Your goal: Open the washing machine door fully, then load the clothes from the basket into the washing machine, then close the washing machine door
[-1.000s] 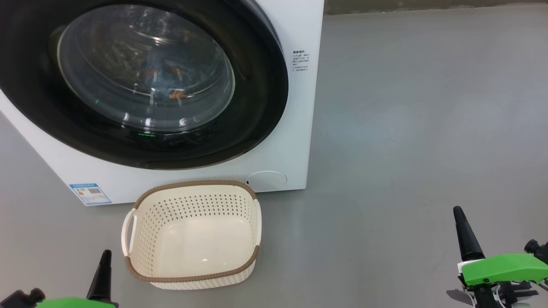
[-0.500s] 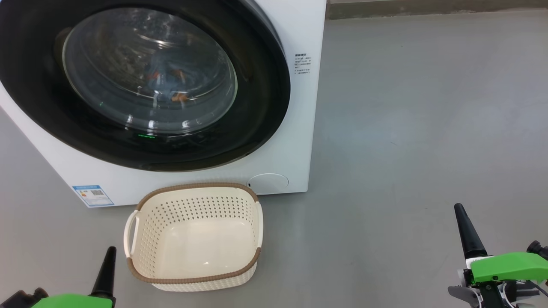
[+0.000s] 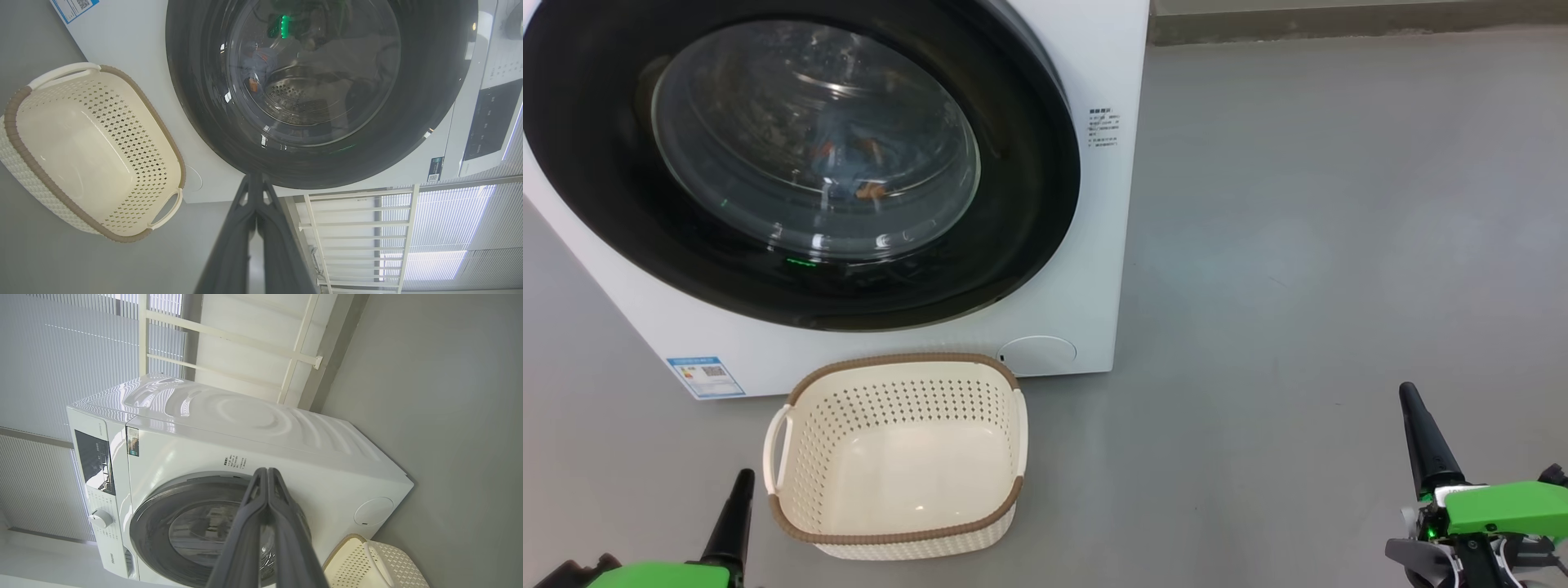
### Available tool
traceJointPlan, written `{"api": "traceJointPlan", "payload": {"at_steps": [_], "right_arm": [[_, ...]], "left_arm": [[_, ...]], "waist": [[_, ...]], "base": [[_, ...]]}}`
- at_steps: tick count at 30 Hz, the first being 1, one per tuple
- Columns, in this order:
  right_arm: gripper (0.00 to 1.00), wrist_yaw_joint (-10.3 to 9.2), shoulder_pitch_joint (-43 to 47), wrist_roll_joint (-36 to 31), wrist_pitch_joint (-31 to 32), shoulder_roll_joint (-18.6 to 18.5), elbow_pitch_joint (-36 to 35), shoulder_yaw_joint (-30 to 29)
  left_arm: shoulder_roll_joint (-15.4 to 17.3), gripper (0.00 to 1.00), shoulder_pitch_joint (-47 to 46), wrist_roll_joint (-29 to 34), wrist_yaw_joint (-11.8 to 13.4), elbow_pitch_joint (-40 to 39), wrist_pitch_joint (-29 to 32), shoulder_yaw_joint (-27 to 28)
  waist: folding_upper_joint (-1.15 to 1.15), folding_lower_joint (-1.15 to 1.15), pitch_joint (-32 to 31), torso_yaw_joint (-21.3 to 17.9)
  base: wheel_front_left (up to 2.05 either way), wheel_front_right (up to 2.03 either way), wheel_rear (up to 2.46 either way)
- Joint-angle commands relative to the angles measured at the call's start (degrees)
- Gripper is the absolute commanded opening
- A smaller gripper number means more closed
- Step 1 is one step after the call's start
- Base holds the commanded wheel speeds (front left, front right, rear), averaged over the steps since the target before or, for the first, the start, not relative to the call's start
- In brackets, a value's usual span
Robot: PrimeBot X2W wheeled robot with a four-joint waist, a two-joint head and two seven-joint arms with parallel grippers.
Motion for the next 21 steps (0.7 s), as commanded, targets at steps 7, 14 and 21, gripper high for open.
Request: {"api": "traceJointPlan", "payload": {"at_steps": [7, 14, 21], "right_arm": [[0.00, 0.06, 0.28, 5.24, 1.56, 0.26, -2.54, 0.72], [0.00, 0.07, 0.43, 9.40, 2.75, 0.48, -3.13, 0.35], [0.00, 0.07, 0.53, 12.02, 3.50, 0.62, -3.50, 0.11]], "left_arm": [[-0.02, 0.00, -3.27, -4.84, 0.04, -0.93, 1.64, 2.37], [-0.59, 0.00, -3.59, -8.61, 0.04, -0.85, 2.82, 2.80], [-0.96, 0.00, -3.79, -10.97, 0.04, -0.79, 3.57, 3.09]], "waist": [[0.00, 0.00, -0.33, 0.17], [0.00, 0.00, -0.64, 0.32], [0.00, 0.00, -0.83, 0.42]], "base": [[0.00, 0.00, 0.00], [0.00, 0.00, 0.00], [0.00, 0.00, 0.00]]}}
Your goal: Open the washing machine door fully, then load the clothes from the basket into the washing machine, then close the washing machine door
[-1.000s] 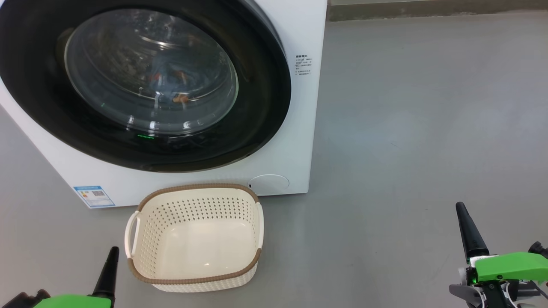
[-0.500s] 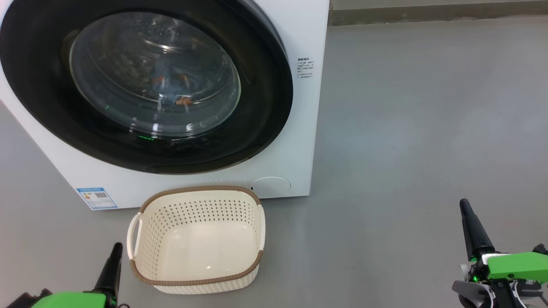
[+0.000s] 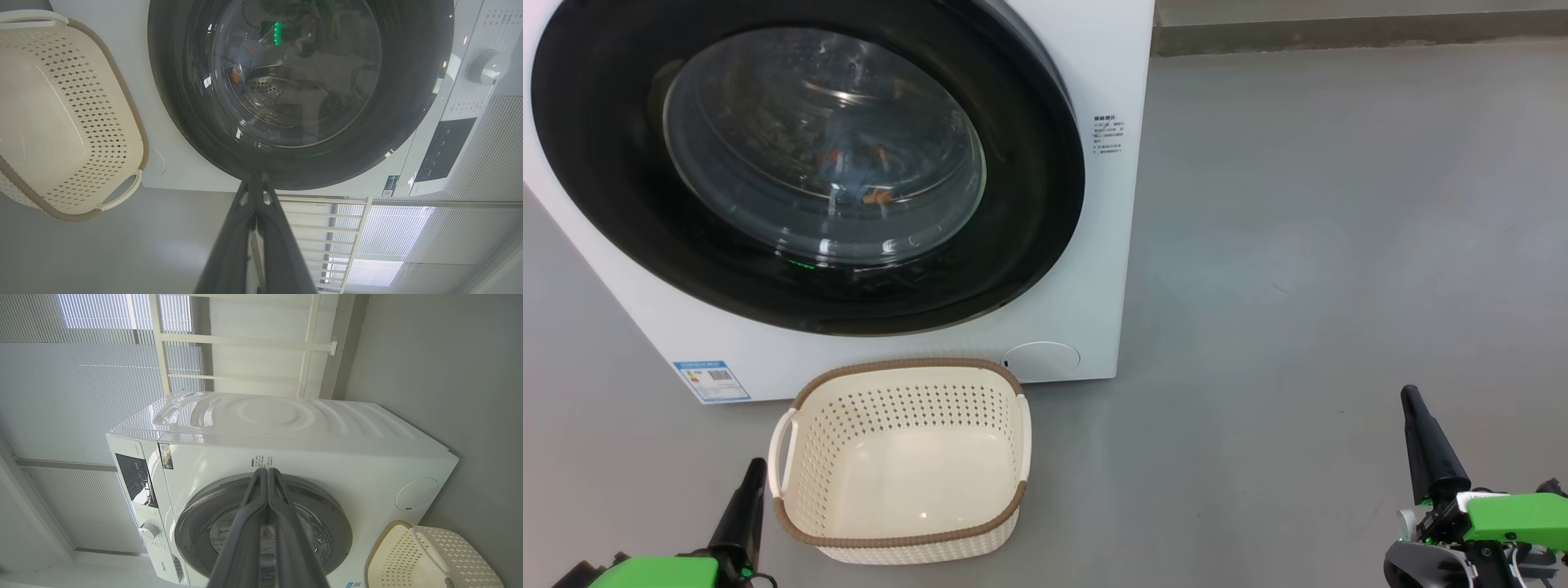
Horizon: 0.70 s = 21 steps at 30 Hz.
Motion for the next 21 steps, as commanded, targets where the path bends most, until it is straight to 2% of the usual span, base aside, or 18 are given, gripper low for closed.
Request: {"api": "traceJointPlan", "payload": {"at_steps": [1, 21], "right_arm": [[0.00, 0.07, -0.63, 0.63, 0.51, -0.22, -1.79, 0.91], [0.00, 0.07, -0.63, 0.63, 0.51, -0.22, -1.79, 0.90]], "left_arm": [[0.62, 0.00, -2.73, -0.43, 0.04, -0.99, 0.15, 1.98], [0.58, 0.00, -2.74, -0.39, 0.02, -0.98, 0.19, 2.03]], "waist": [[0.00, 0.00, 0.00, 0.00], [0.00, 0.00, 0.00, 0.00]], "base": [[0.00, 0.00, 0.00], [0.00, 0.00, 0.00]]}}
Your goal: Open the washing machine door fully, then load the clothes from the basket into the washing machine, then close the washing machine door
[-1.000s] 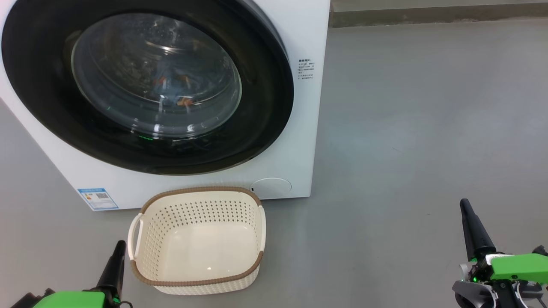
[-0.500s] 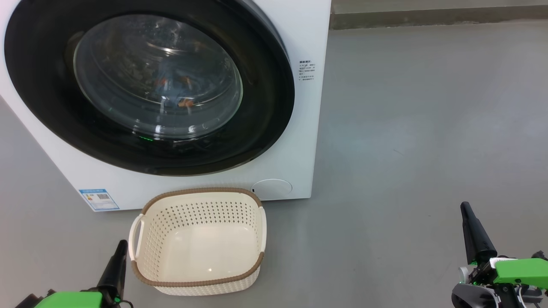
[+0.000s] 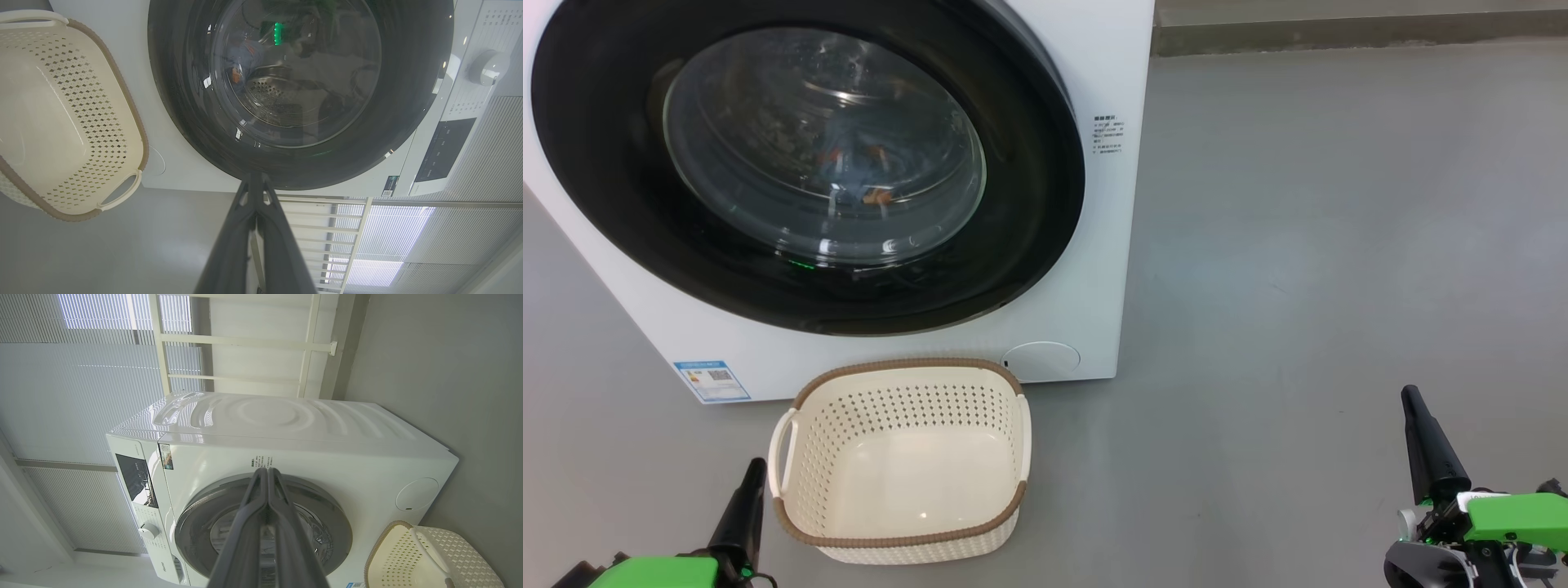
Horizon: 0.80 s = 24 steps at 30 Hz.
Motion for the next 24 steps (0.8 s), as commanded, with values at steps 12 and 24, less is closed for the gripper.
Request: {"api": "traceJointPlan", "payload": {"at_steps": [12, 24], "right_arm": [[0.00, 0.07, -0.63, 0.63, 0.50, -0.25, -1.78, 0.97], [0.00, 0.07, -0.63, 0.62, 0.50, -0.25, -1.78, 0.97]], "left_arm": [[0.60, 0.00, -2.73, -0.37, 0.02, -1.00, 0.19, 2.01], [0.58, 0.00, -2.73, -0.34, 0.01, -1.00, 0.21, 2.04]], "waist": [[0.00, 0.00, 0.00, 0.00], [0.00, 0.00, 0.00, 0.00]], "base": [[0.00, 0.00, 0.00], [0.00, 0.00, 0.00]]}}
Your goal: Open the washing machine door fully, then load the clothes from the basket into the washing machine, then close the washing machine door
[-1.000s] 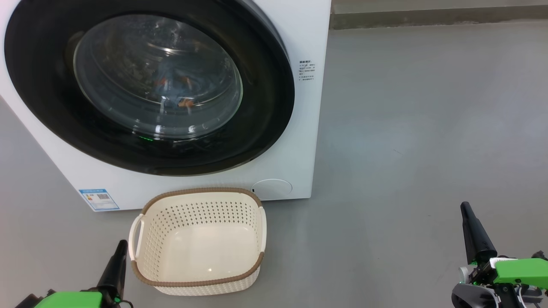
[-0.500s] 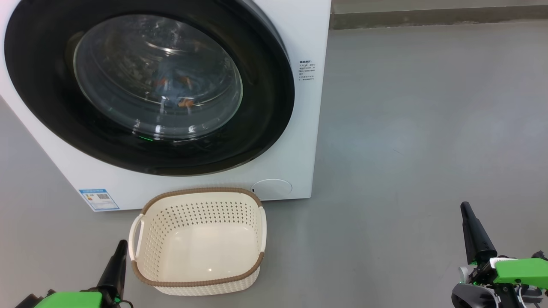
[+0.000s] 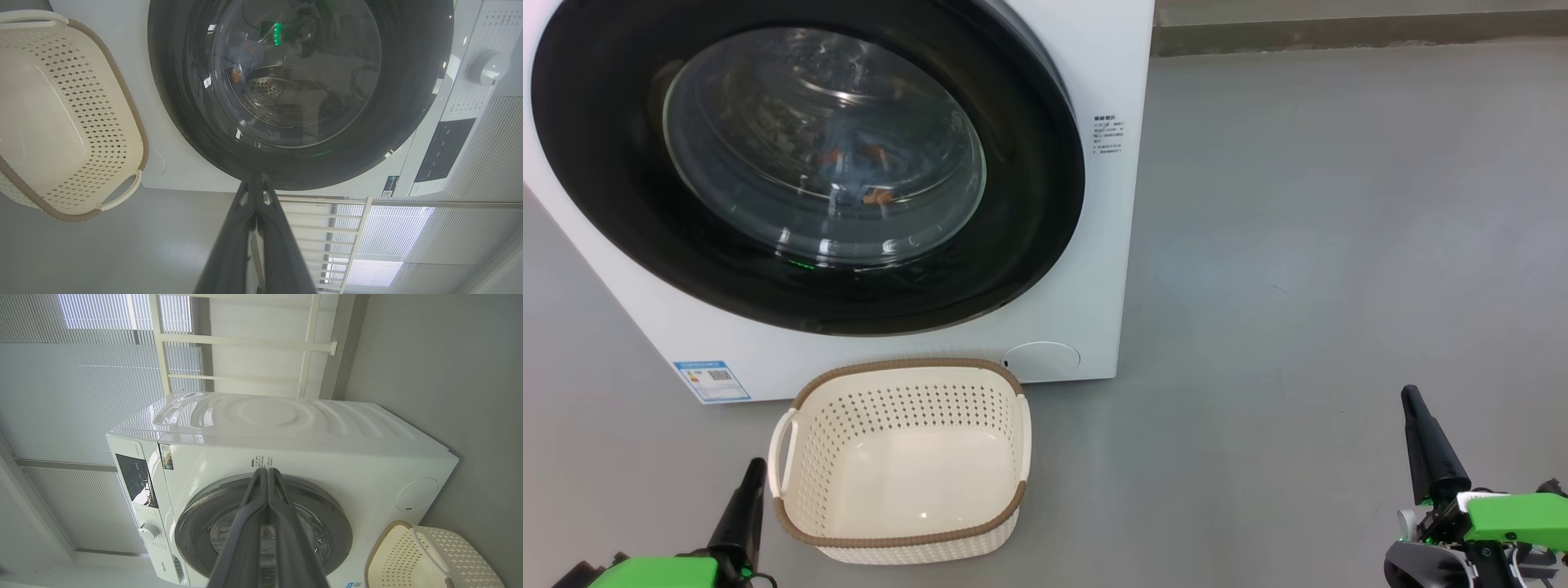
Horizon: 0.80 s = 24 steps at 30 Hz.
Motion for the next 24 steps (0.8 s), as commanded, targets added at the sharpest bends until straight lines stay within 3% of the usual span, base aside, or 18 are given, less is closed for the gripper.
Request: {"api": "traceJointPlan", "payload": {"at_steps": [1, 24], "right_arm": [[0.00, 0.07, -0.63, 0.62, 0.50, -0.26, -1.78, 0.97], [0.00, 0.07, -0.63, 0.62, 0.50, -0.26, -1.78, 0.97]], "left_arm": [[0.60, 0.00, -2.73, -0.34, 0.01, -1.01, 0.21, 2.00], [0.57, 0.00, -2.74, -0.30, 0.01, -1.00, 0.25, 2.05]], "waist": [[0.00, 0.00, 0.00, 0.00], [0.00, 0.00, 0.00, 0.00]], "base": [[0.00, 0.00, 0.00], [0.00, 0.00, 0.00]]}}
